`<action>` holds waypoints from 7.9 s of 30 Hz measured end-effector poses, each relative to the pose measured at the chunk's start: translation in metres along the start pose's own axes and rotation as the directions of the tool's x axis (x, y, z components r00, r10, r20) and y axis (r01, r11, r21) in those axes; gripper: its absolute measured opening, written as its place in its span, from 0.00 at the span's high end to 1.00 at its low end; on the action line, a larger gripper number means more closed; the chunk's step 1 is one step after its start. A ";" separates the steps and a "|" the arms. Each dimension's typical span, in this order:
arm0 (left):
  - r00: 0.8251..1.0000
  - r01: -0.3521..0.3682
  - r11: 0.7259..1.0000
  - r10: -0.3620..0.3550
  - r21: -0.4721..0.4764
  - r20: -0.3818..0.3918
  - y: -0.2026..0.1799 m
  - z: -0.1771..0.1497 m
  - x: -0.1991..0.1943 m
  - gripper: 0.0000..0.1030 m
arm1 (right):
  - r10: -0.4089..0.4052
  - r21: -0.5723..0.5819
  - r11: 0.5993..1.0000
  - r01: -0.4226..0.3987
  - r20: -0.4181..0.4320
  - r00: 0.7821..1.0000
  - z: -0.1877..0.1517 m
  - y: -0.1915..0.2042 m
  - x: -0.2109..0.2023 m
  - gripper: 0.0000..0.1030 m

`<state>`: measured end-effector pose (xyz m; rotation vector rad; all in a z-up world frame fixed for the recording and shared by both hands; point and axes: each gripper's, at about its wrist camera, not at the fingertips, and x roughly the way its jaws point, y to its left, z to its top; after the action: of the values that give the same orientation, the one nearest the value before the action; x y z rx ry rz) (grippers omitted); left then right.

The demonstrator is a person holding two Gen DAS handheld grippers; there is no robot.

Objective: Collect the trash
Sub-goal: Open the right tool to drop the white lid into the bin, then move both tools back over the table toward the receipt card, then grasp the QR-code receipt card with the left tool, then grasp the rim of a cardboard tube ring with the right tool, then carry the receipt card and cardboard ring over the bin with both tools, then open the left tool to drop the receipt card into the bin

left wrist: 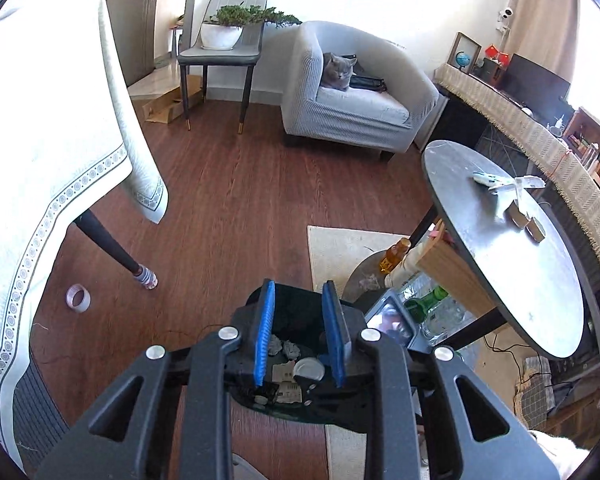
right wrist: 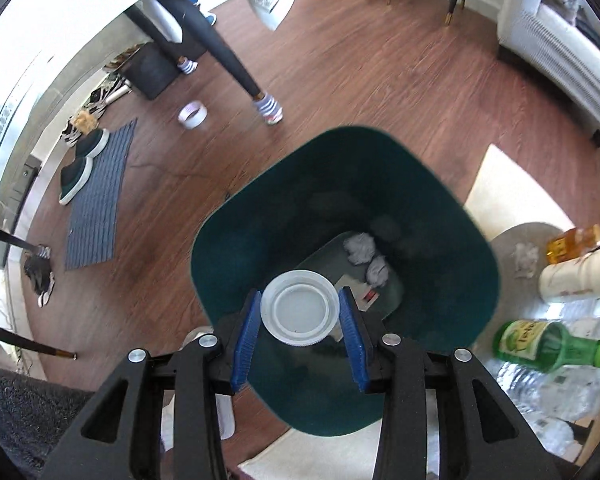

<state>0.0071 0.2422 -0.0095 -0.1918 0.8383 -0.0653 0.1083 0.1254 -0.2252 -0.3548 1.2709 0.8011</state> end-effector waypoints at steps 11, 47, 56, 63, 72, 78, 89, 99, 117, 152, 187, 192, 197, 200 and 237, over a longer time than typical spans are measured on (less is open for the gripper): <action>0.999 0.020 1.000 -0.019 -0.020 0.045 -0.011 0.012 -0.009 0.75 | 0.002 -0.036 0.999 -0.001 0.044 0.999 -0.003 0.003 -0.022 0.55; 0.974 0.160 0.985 -0.169 0.069 0.154 -0.145 0.056 -0.009 0.50 | -0.206 0.197 0.973 0.121 0.509 0.836 -0.078 -0.130 -0.263 0.62; 0.967 0.215 0.970 -0.228 0.113 0.113 -0.196 0.064 0.029 0.46 | -0.308 0.306 0.937 0.167 0.503 0.807 -0.113 -0.192 -0.287 0.54; 0.953 0.290 0.952 -0.297 0.096 0.066 -0.226 0.070 0.062 0.39 | -0.392 0.372 0.901 0.222 0.484 0.783 -0.131 -0.227 -0.298 0.43; 0.939 0.342 0.938 -0.343 0.051 0.008 -0.245 0.078 0.103 0.39 | -0.423 0.413 0.879 0.238 0.449 0.787 -0.147 -0.263 -0.297 0.38; 0.931 0.366 0.930 -0.366 0.021 -0.013 -0.255 0.078 0.118 0.39 | -0.422 0.425 0.875 0.233 0.432 0.797 -0.160 -0.271 -0.293 0.37; 0.923 0.381 0.924 -0.382 -0.028 -0.046 -0.275 0.086 0.157 0.42 | -0.397 0.448 0.873 0.193 0.423 0.815 -0.160 -0.287 -0.290 0.36; 0.879 0.465 0.879 -0.472 -0.105 -0.060 -0.276 0.093 0.175 0.65 | -0.374 0.439 0.879 0.187 0.391 0.841 -0.156 -0.298 -0.280 0.33; 0.876 0.480 0.877 -0.481 -0.019 -0.040 -0.289 0.092 0.152 0.98 | -0.394 0.442 0.872 0.212 0.375 0.839 -0.141 -0.295 -0.274 0.33; 0.937 0.343 0.937 -0.346 0.064 0.054 -0.218 0.080 0.064 0.99 | -0.445 0.447 0.855 0.262 0.372 0.815 -0.136 -0.255 -0.277 0.53; 0.995 0.081 0.997 -0.081 0.005 0.050 -0.069 0.030 0.025 0.98 | -0.096 0.162 0.987 0.003 0.564 0.820 -0.055 -0.118 -0.259 0.53; 0.999 0.046 0.999 -0.046 0.011 -0.002 -0.050 0.013 0.034 0.98 | -0.052 0.108 0.994 -0.013 0.573 0.818 -0.035 -0.091 -0.254 0.53; 0.998 0.022 1.000 -0.022 0.008 -0.060 -0.036 -0.005 0.045 0.98 | -0.036 0.077 0.997 -0.008 0.553 0.833 -0.020 -0.074 -0.239 0.53; 0.994 0.022 1.000 -0.023 -0.016 -0.106 -0.024 -0.014 0.053 0.98 | -0.034 0.059 0.998 0.003 0.536 0.843 -0.014 -0.064 -0.231 0.53; 0.971 -0.050 0.994 0.026 -0.095 -0.237 0.038 -0.045 0.079 0.67 | -0.047 0.009 0.999 0.047 0.362 0.931 0.025 -0.023 -0.143 0.53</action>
<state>0.0258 0.2626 -0.1047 -0.2662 1.0828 -0.0098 0.1309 0.0773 -0.0882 -0.2227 0.9126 0.7842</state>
